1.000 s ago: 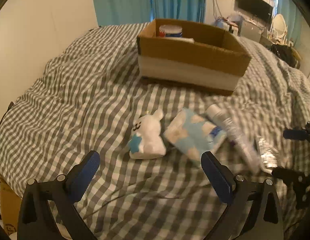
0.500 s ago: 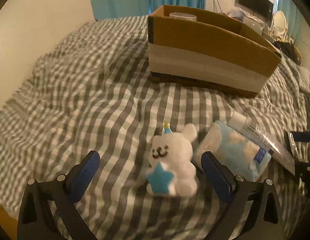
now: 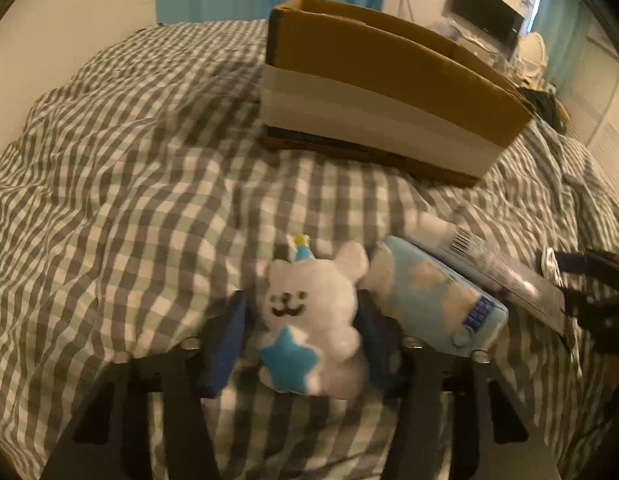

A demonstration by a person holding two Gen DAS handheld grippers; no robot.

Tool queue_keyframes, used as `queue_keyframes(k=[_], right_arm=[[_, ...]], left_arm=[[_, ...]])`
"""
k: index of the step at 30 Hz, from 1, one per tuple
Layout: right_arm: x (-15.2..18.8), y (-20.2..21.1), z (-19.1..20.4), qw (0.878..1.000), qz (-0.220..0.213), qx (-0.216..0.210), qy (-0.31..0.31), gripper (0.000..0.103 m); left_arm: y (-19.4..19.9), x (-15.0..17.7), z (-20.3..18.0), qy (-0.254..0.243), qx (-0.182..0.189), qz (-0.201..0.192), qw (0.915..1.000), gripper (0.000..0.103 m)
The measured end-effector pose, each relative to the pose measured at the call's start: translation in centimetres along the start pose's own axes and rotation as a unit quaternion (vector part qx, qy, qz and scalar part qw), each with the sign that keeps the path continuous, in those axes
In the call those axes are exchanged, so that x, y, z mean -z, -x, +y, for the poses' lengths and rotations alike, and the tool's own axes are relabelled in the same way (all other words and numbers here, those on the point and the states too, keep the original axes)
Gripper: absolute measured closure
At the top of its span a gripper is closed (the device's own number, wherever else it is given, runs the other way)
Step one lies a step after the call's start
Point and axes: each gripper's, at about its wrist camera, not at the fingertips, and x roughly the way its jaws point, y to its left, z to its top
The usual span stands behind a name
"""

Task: Organize objects
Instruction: 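Grasp the white bear figurine with the left tool while the right grasps the foil blister pack, then place the bear figurine in the box with the left tool while the right places the blister pack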

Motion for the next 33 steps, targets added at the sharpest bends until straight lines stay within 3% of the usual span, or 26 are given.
queue_keyframes(k=[10, 16, 25, 33], right_arm=[[0.7, 3.5, 0.1, 0.999, -0.039, 0.019, -0.011, 0.033], [0.6, 6.6, 0.2, 0.997, -0.073, 0.027, -0.012, 0.033], [-2.4, 11.5, 2.1, 0.989, -0.14, 0.038, 0.014, 0.033], [-8.3, 15.2, 3.4, 0.977, -0.204, 0.048, 0.042, 0.033]], left_arm=[[2.7, 0.5, -0.2, 0.012, -0.021, -0.003, 0.9997, 0.056], [6.5, -0.4, -0.4, 0.024, -0.038, -0.049, 0.9978, 0.059], [12.0, -6.4, -2.7, -0.005, -0.034, -0.129, 0.991, 0.059], [13.9, -13.7, -6.3, -0.047, -0.03, -0.182, 0.9817, 0.059]])
